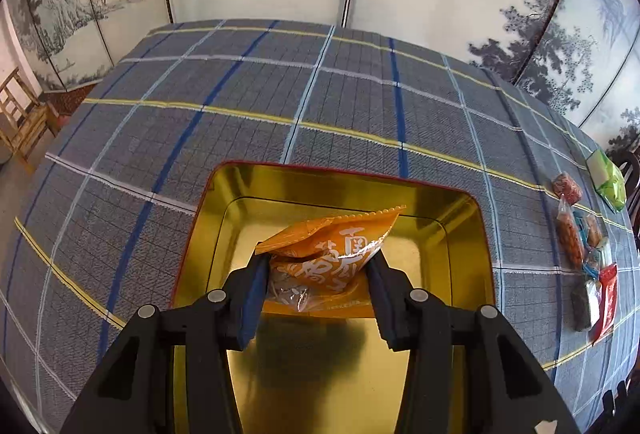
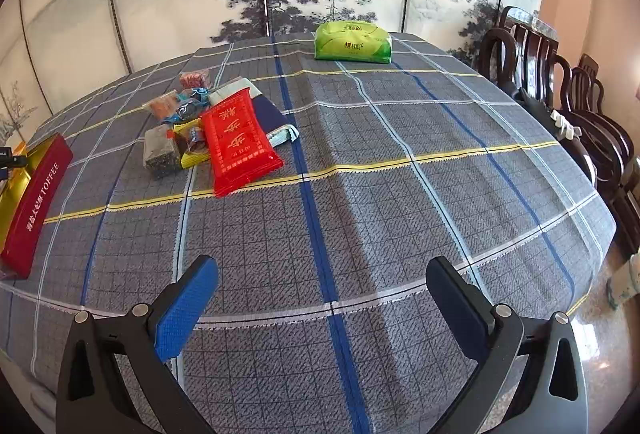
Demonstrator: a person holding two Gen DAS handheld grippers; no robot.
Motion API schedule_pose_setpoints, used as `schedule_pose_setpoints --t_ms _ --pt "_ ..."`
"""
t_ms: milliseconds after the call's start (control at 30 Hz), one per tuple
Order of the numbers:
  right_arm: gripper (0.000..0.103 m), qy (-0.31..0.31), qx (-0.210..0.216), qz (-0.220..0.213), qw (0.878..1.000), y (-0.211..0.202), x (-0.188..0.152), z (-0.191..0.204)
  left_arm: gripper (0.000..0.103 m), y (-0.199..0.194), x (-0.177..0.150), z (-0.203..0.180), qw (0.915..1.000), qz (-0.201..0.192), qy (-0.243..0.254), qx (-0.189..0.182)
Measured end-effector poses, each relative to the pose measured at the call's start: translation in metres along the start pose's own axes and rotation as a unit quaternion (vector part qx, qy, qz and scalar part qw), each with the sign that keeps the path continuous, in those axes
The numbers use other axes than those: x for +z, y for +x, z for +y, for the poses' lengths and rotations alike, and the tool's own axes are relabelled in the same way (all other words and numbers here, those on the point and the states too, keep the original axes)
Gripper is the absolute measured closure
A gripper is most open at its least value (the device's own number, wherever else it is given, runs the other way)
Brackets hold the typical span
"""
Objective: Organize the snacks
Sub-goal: 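Carry the orange bag over the gold tin and open the left gripper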
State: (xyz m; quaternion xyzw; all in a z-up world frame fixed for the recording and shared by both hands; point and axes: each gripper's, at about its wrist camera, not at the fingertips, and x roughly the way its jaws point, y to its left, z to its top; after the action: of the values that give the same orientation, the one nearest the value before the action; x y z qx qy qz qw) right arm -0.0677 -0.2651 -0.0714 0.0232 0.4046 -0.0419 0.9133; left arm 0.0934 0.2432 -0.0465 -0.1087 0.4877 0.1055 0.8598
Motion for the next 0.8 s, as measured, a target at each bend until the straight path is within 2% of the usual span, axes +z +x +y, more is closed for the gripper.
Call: schedule_pose_setpoints --t_ms 67,300,533,667,767,800 --pt "0.000 0.001 0.003 0.004 1.000 0.002 -0.001 0.001 0.060 0.010 0.001 0.000 0.9997 0.015 -0.004 0.017" --pt "0.000 -0.006 0.005 0.008 1.000 0.005 -0.003 0.005 0.060 0.029 0.007 0.003 0.9984 0.038 -0.019 0.038" --pt "0.000 -0.004 0.008 0.013 1.000 0.007 -0.003 0.004 0.057 0.036 0.008 -0.002 0.9986 0.033 -0.006 0.041" --pt "0.000 -0.007 0.011 0.014 1.000 0.006 -0.002 0.005 0.045 0.034 0.005 -0.002 0.9992 0.030 -0.001 0.028" --pt "0.000 -0.015 0.012 0.009 1.000 0.003 0.001 0.007 0.029 0.021 0.003 -0.003 0.9996 0.013 0.011 0.023" --pt "0.000 -0.020 0.013 0.007 1.000 0.003 0.003 0.008 0.027 0.012 0.001 -0.004 0.9996 0.000 0.018 0.024"
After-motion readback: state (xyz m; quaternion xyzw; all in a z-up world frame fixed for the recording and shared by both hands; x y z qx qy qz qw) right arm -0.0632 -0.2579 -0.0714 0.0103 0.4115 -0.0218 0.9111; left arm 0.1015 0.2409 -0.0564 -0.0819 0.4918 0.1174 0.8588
